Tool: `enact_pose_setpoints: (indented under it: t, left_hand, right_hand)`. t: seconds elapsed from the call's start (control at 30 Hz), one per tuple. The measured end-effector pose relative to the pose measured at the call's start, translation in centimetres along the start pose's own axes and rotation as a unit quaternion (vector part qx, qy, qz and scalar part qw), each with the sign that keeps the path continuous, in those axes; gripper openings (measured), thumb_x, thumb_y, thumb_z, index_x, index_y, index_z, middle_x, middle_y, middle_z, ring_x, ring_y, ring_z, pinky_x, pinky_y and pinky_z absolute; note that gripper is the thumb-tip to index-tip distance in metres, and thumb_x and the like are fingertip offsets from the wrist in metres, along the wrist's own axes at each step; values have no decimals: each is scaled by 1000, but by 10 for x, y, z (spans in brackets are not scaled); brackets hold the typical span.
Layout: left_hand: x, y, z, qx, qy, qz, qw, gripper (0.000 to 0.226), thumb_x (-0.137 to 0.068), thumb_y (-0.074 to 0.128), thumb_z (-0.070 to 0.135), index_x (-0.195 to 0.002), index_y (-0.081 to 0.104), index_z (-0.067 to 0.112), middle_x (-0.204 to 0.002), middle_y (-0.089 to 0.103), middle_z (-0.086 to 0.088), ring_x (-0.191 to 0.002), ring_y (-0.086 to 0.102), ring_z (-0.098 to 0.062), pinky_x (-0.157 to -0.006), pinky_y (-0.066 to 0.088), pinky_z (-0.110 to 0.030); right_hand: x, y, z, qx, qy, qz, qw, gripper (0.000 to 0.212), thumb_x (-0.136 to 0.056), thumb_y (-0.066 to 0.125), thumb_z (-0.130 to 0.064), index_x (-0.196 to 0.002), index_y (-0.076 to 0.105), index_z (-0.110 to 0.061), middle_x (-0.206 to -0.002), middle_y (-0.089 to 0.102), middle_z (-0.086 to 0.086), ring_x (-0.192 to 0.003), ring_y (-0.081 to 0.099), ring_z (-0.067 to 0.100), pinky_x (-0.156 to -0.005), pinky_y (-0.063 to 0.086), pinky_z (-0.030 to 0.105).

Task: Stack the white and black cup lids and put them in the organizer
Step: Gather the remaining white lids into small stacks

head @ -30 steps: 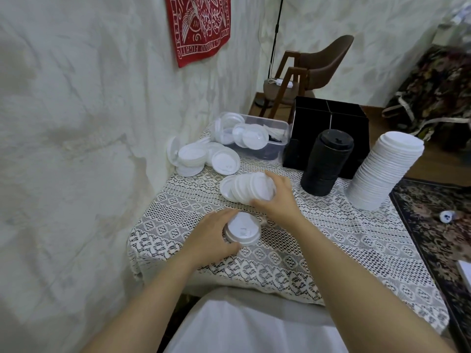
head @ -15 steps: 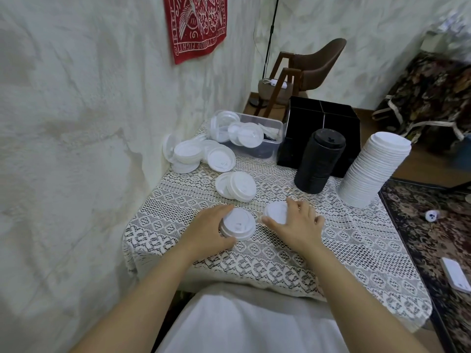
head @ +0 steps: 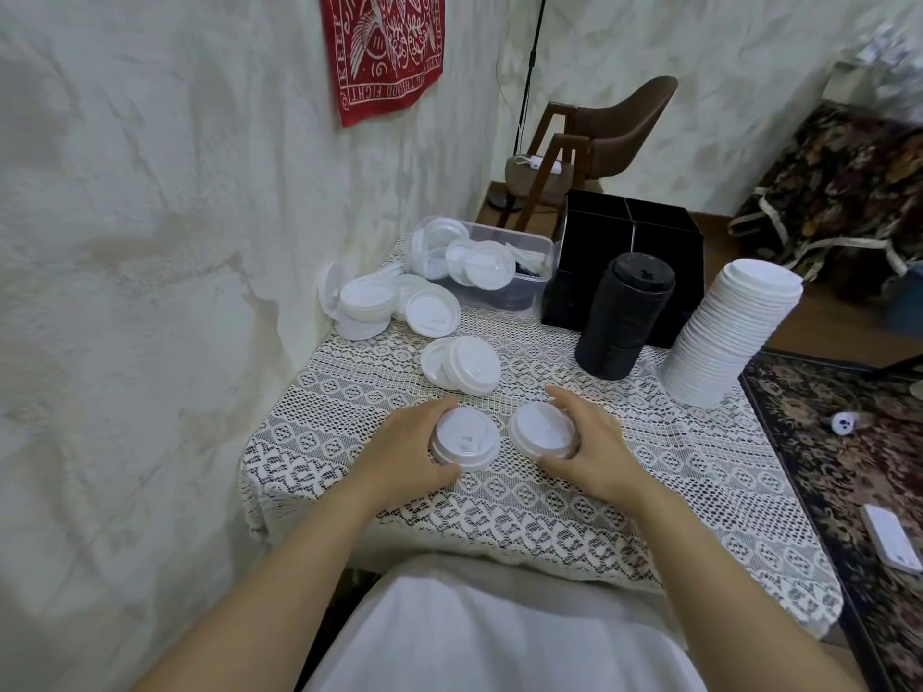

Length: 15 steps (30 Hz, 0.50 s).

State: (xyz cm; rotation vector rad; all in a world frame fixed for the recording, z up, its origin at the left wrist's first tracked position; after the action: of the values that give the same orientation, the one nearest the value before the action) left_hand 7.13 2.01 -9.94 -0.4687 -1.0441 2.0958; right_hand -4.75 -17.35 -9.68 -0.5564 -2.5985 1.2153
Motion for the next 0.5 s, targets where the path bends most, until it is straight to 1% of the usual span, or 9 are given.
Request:
enact_pose_setpoints:
  t: [0.07,0.1,0.17,0.2,0.27,0.33,0.37,0.43,0.5]
  left_hand:
    - [0,0,0,3,2,0,1000,87,-75,73,37,-148,27,32,-146,40,11,-134,32,-15,-114,28,-43]
    - [0,0,1,5,3,0,1000,87,-74,73,37,-148,27,32,-145,40,10,-134,33,-15,-113,28,-43]
    - [-1,1,-1,7,2,-1,1000,87,-74,74,37,-147,27,32,-143,41,10,-132,34,-16,-113,29,-43]
    - [-1,1,-1,7,0,-2,1000,88,-74,74,37,-147,26,32,-143,42,9,-132,34,-16,-112,30,-43]
    - [-2,1,-2,11,-2,-3,1000,88,-73,74,37,-147,27,32,-141,43,8,-131,35,-17,-111,30,-44]
    - [-2,0,0,17,-2,-1,1000,87,-73,75,35,-146,28,31,-139,44,6,-129,36,-17,-111,31,-43]
    - [-2,0,0,20,-3,0,1000,88,-72,75,35,-146,28,31,-138,45,6,-129,37,-17,-111,31,-44]
    - [-2,0,-1,23,-4,0,1000,88,-71,75,35,-146,29,31,-137,46,6,-129,37,-18,-111,32,-45]
    - [-2,1,-2,27,-7,-1,1000,89,-70,76,37,-146,28,32,-136,46,7,-129,38,-18,-110,33,-46]
  right_hand:
    - [0,-2,4,15,-2,11,1000,92,-72,79,-43,-148,26,-36,-144,38,0,-136,25,24,-116,18,50]
    - [1,-1,3,21,-12,5,1000,94,-72,76,-46,-149,25,-35,-147,35,0,-138,23,22,-117,15,50]
    - [2,0,0,27,-26,-8,999,91,-74,73,-41,-150,25,-35,-154,31,0,-142,18,20,-119,9,52]
    - [2,-1,-1,22,-23,-7,999,87,-76,75,-36,-149,28,-35,-152,33,0,-142,20,21,-119,10,53]
    - [2,-2,0,-7,-15,6,1000,82,-75,80,-34,-145,37,-34,-142,41,-3,-134,32,23,-115,24,54]
    - [3,-3,-1,-39,-11,17,999,79,-72,84,-35,-141,44,-31,-131,42,-7,-121,42,17,-109,37,46]
    - [4,-3,-3,-49,-15,22,998,78,-73,84,-34,-140,45,-29,-128,40,-8,-118,43,15,-107,40,41]
    - [5,-3,-9,-61,-25,39,997,74,-74,83,-31,-139,47,-28,-130,39,-8,-117,42,12,-105,37,31]
    - [6,-1,-20,-67,-43,49,996,72,-76,82,-31,-139,48,-29,-137,38,-9,-120,38,6,-104,30,24]
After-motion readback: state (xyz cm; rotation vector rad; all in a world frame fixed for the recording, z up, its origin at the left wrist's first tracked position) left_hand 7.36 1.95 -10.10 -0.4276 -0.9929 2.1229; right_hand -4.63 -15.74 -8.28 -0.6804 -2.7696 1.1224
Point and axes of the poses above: each hand's wrist, its own x-axis away from the middle knuckle, its own y-axis out of the palm, z = x × y, the point moved 7 cm from there along -x, towards the middle knuckle
